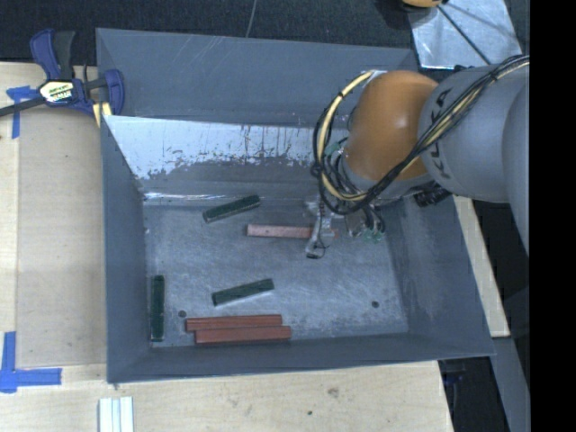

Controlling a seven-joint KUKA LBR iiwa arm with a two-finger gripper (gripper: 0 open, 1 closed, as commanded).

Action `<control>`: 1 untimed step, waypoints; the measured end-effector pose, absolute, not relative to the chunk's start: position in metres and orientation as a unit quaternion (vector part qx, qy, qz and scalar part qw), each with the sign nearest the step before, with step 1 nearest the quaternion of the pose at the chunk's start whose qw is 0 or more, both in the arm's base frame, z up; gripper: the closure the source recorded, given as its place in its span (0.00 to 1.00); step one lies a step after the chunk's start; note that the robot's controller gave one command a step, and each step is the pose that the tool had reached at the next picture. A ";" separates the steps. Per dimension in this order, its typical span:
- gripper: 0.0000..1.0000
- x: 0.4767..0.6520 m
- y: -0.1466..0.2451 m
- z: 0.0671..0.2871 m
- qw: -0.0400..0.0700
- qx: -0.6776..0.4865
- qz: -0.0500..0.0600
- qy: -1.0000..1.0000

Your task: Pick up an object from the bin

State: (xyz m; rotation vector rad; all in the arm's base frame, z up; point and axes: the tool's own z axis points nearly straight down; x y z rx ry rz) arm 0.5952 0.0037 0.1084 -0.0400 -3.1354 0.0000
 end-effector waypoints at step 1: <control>1.00 0.597 0.004 0.129 -0.001 -0.012 0.000 -1.000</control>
Offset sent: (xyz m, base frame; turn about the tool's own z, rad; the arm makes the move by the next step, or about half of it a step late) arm 0.0000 0.0001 0.0144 0.0000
